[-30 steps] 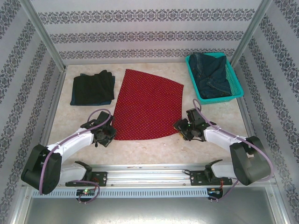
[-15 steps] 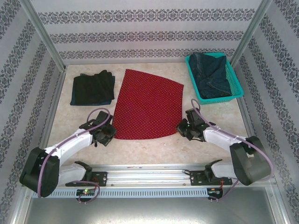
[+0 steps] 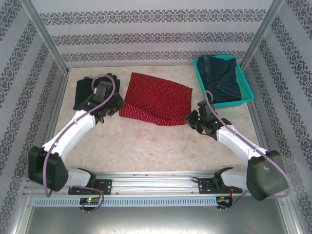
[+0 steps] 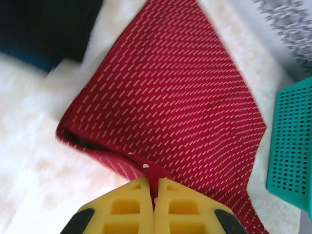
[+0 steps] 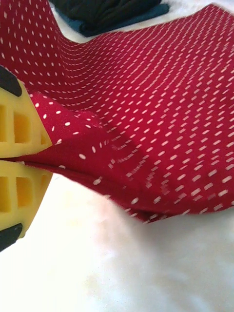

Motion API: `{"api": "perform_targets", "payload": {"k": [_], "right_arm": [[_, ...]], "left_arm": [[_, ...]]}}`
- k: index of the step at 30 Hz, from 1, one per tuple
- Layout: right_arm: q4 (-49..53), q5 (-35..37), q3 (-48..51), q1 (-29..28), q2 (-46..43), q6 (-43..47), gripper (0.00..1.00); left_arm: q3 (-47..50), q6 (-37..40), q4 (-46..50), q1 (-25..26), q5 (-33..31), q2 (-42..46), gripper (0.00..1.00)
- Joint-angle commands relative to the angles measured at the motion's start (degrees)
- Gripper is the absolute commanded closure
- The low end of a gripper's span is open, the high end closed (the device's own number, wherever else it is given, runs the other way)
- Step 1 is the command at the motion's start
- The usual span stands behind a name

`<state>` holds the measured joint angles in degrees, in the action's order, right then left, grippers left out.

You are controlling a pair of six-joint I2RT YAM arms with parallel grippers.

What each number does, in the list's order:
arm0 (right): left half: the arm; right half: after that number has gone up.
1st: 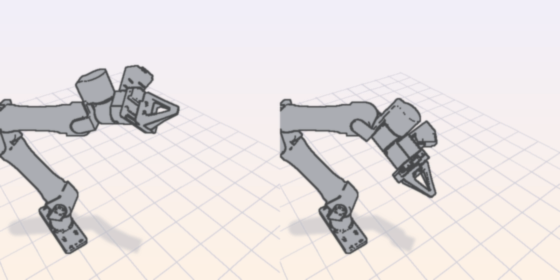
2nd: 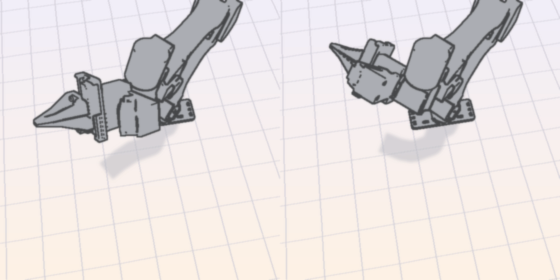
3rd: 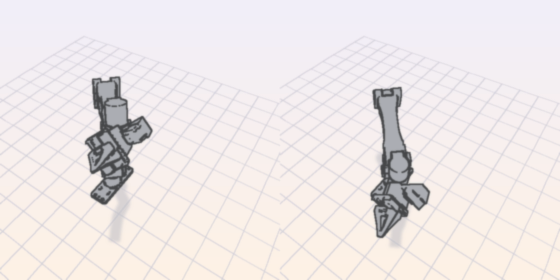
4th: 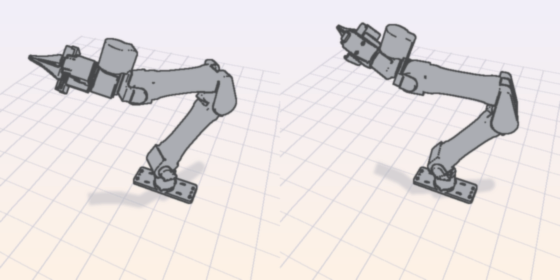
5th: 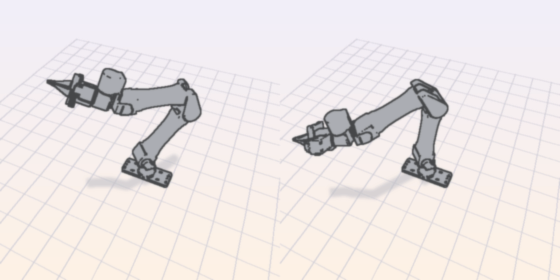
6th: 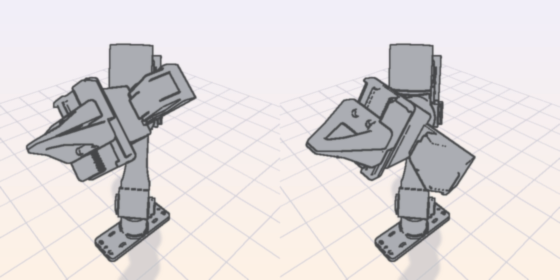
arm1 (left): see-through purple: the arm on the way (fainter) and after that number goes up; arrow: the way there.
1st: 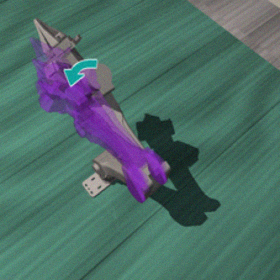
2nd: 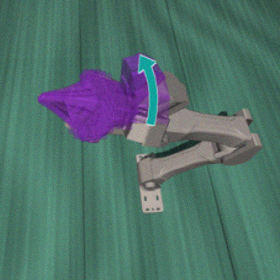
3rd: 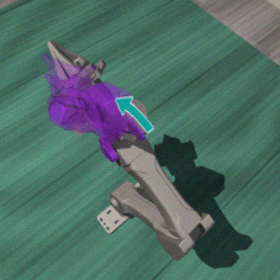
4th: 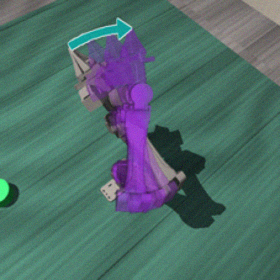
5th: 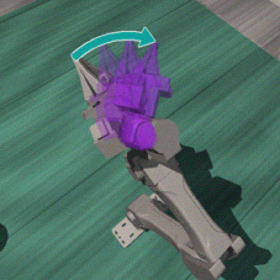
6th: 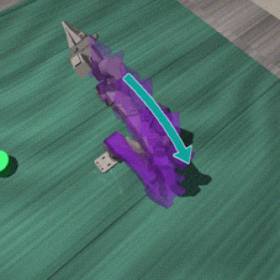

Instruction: Fold and stack the skirts

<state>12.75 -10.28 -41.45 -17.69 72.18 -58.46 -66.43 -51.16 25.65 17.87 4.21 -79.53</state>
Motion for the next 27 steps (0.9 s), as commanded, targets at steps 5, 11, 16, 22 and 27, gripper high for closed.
{"api": "perform_targets", "payload": {"k": [5, 11, 16, 22, 27], "right_arm": [[-7.13, 3.28, -9.90, 3.75, 13.44, 6.12, 1.00], [-9.41, 8.20, -17.52, 3.80, 23.56, 8.98, 1.00], [-8.56, 7.88, -20.03, 3.21, 29.72, 9.64, 1.00], [-7.08, 6.16, -19.11, 2.24, 32.54, 9.99, 1.00], [-6.38, 3.69, -16.15, 1.96, 30.39, 11.02, 1.00]], "left_arm": [[-15.99, 17.91, -9.53, -1.55, -3.65, -16.94, 1.00], [-20.62, 20.97, -19.96, -2.26, -3.52, -28.00, 1.00], [-23.54, 18.49, -17.68, -3.39, -3.78, -36.62, 1.00], [-16.75, 11.67, -16.99, -3.69, 2.71, -39.00, 1.00], [-2.18, 6.10, -20.78, -3.64, 6.19, -33.19, 1.00]]}}
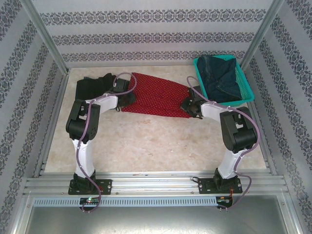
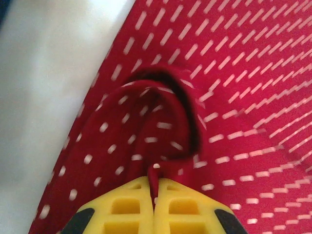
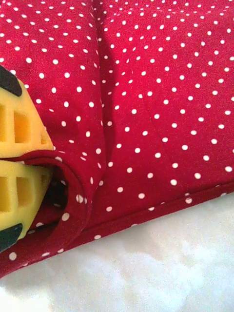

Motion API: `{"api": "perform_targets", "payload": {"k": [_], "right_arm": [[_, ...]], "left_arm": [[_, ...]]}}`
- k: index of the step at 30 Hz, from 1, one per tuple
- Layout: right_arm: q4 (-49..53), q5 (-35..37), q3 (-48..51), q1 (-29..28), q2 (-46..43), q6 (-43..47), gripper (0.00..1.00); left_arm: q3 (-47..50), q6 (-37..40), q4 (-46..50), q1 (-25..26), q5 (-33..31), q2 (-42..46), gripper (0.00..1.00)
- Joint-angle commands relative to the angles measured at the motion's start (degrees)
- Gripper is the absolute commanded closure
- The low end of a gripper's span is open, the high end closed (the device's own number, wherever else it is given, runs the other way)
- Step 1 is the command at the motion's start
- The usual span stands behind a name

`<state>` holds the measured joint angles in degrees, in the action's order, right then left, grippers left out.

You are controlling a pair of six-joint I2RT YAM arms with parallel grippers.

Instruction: Fold and stack the skirts

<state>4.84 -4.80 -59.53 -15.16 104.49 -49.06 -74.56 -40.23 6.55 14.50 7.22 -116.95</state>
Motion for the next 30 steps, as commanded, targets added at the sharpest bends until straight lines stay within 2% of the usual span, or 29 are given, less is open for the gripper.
{"api": "perform_targets", "payload": {"k": [1, 6, 10, 17, 20, 22, 27, 30], "right_arm": [[2.07, -2.09, 2.66, -0.74, -2.77, 2.03, 1.00], [5.09, -3.50, 7.52, -1.02, -7.81, 3.56, 1.00], [7.74, -4.41, 12.86, -1.35, -13.74, 3.33, 1.00], [13.35, -6.69, 20.30, -2.65, -26.49, 0.03, 1.00], [13.40, -7.53, 19.93, -2.61, -30.93, -1.00, 1.00], [13.33, -8.19, 18.49, -2.39, -32.25, -1.93, 1.00], [10.83, -7.31, 16.33, -1.84, -33.63, -4.43, 1.00], [8.11, -6.62, 15.99, -0.74, -34.23, -5.29, 1.00]], "left_arm": [[9.00, -5.97, -2.37, -0.29, 3.40, 6.12, 1.00], [20.77, -10.55, -4.32, 0.00, 4.42, 17.45, 1.00], [28.28, -12.69, -0.66, 0.21, 2.10, 27.16, 1.00], [40.53, -22.17, 6.16, 0.27, 0.52, 48.50, 1.00], [37.49, -22.17, 12.19, 0.33, -1.53, 55.68, 1.00], [32.24, -19.93, 15.88, 0.33, -2.39, 56.64, 1.00], [18.23, -12.44, 19.73, 0.33, -1.17, 50.03, 1.00], [13.69, -9.99, 17.37, 0.27, -0.98, 46.68, 1.00]]}}
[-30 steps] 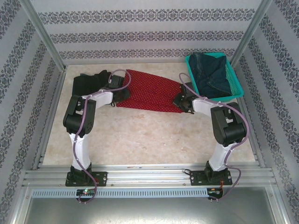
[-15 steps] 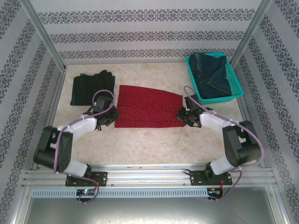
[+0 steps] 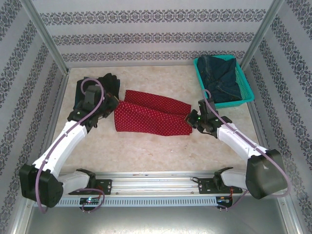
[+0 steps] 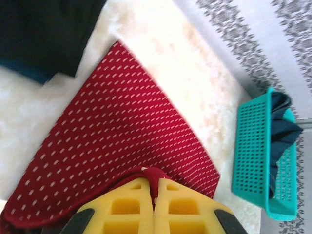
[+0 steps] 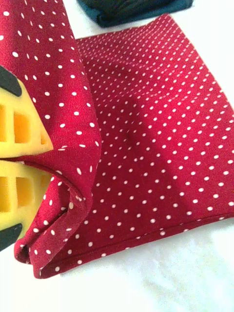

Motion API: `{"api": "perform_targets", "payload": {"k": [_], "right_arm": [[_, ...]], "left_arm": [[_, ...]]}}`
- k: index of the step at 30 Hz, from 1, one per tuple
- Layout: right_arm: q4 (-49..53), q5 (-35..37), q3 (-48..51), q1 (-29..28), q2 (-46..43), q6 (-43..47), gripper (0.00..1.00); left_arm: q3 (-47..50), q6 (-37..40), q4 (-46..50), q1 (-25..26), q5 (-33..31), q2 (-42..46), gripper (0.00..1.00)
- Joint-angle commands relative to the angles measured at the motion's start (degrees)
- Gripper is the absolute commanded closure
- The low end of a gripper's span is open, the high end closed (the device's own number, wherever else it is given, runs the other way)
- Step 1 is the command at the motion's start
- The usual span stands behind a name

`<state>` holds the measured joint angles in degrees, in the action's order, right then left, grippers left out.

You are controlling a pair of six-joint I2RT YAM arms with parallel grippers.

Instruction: Fold and stack the skirts

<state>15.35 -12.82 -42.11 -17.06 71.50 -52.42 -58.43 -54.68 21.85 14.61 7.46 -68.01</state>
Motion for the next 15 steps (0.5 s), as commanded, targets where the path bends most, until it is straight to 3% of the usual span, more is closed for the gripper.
{"api": "perform_targets", "payload": {"k": [1, 15], "right_arm": [[-2.96, 1.31, -1.72, 1.61, -1.15, -2.00, 1.00], [-8.54, -1.07, -6.20, 4.25, 7.40, -0.86, 1.00]], "left_arm": [[-3.66, 5.19, 0.80, 0.15, -1.35, -3.09, 1.00], [-13.38, 11.53, -2.59, -0.31, -2.39, -15.34, 1.00]]}}
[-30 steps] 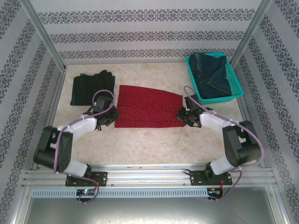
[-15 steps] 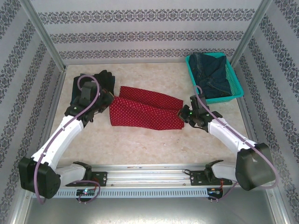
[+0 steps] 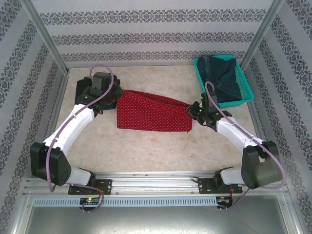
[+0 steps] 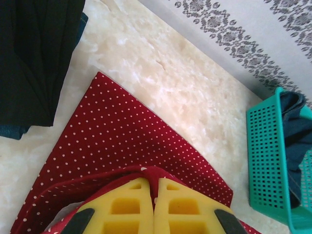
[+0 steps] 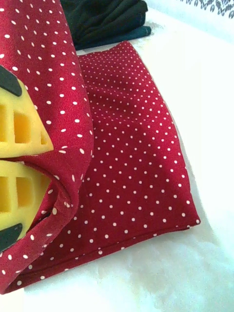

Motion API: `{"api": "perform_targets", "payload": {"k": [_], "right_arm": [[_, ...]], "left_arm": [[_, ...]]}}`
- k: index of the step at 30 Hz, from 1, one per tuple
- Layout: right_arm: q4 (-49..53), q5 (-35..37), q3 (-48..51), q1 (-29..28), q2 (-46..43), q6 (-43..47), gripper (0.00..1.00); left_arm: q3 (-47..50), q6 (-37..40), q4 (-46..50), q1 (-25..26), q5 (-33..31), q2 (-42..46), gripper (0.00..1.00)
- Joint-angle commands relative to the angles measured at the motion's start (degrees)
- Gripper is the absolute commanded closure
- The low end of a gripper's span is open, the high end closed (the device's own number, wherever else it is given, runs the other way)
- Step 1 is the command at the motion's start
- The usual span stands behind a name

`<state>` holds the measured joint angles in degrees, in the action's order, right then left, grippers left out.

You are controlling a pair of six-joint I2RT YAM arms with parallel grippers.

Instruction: Fold and stack the skirts

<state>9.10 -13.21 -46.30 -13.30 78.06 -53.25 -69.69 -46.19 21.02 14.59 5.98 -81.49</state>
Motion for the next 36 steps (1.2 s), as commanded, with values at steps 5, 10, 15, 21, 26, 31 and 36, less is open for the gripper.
{"api": "perform_targets", "payload": {"k": [5, 10, 15, 21, 26, 31, 36], "right_arm": [[-2.66, -0.28, -2.48, 1.13, 1.26, 0.14, 1.00], [-2.55, -0.20, -2.65, 2.21, 1.15, 0.47, 1.00], [-3.08, -0.46, -3.09, 2.50, 2.02, 0.60, 1.00], [-3.74, -0.87, -3.69, 2.58, 3.43, 0.39, 1.00], [-4.00, -1.53, -4.22, 2.58, 4.99, 0.48, 1.00], [-4.46, -2.08, -4.32, 2.59, 6.61, 0.66, 0.99], [-4.62, -2.44, -6.43, 2.62, 10.33, 1.76, 0.99]], "left_arm": [[-5.74, 4.81, -1.06, -0.27, -0.60, -4.42, 1.00], [-9.89, 8.27, 0.34, -0.45, -2.25, -6.03, 1.00], [-11.75, 9.07, 1.60, -0.97, -2.19, -8.27, 1.00], [-10.46, 7.51, 1.11, -1.32, -1.22, -9.61, 1.00], [-9.38, 6.24, 2.39, -1.57, -2.01, -8.80, 1.00], [-6.77, 4.93, 2.89, -1.66, -2.48, -7.97, 1.00], [-7.49, 5.58, 3.59, -2.33, -2.88, -10.96, 1.00]]}}
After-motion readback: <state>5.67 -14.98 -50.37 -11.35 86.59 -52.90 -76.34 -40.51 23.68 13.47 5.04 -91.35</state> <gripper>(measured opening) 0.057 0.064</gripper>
